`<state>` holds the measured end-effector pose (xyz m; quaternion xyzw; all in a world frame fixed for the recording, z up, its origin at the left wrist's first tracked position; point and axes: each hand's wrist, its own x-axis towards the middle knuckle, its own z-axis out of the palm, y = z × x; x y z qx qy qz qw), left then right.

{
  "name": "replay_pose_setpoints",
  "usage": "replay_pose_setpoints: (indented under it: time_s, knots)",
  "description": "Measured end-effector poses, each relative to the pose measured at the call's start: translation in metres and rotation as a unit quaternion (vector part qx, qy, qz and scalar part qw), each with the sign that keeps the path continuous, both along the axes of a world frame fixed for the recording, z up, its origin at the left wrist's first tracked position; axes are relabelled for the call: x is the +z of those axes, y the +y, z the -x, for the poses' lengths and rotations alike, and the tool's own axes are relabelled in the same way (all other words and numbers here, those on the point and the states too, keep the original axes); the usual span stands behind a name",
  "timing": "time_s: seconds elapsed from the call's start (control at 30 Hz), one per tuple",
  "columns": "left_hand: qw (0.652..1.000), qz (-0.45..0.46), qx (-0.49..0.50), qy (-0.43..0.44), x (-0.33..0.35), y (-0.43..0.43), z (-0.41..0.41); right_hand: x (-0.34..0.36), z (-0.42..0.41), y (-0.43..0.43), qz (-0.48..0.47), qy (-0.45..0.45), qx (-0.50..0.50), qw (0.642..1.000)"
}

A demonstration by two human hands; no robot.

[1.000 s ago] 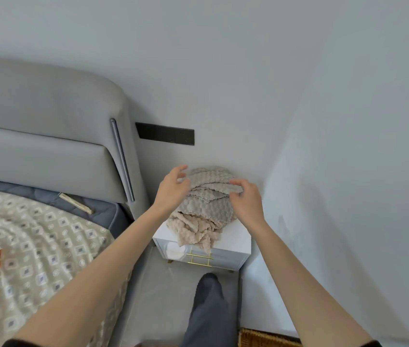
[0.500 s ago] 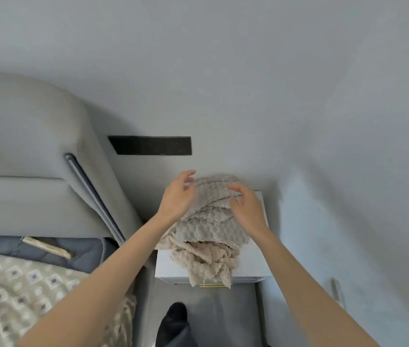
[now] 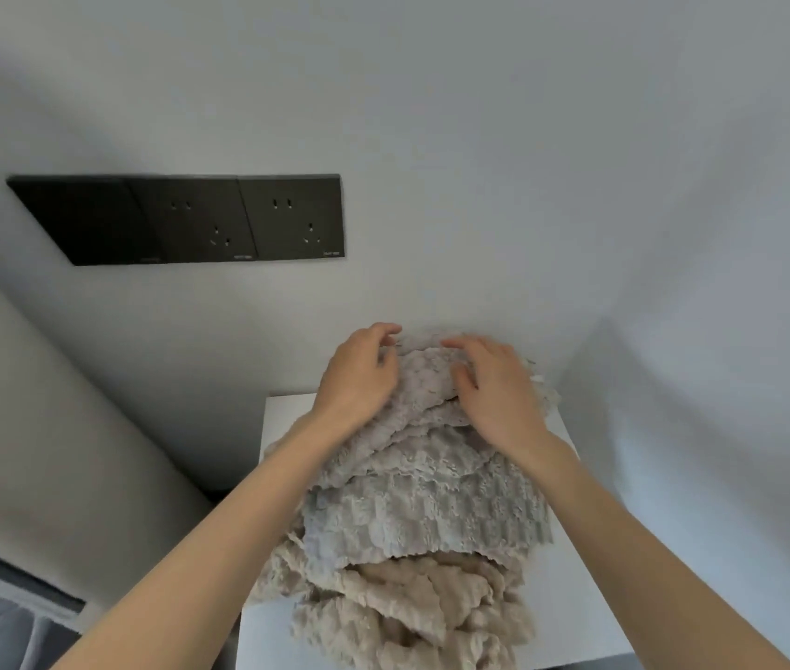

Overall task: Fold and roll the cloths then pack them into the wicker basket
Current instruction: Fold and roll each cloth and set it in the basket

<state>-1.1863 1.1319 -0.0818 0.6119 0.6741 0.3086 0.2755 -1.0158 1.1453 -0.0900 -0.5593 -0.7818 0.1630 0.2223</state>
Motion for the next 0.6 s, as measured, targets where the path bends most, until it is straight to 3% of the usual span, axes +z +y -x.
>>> replay_pose_setpoints:
  time_s: [0.37,0.6]
  knots:
    - [0.988,-0.149,0.013,0.046,-0.079,0.010,-0.009,-0.083,-0.002,0.015,-0.146,0.080,-0.026,0.986]
    - [0.986,-0.143,-0.020,0.085,-0.082,-0.004,-0.010,-0.081,-0.013,-0.002,-0.140,0.114,0.006,0.984]
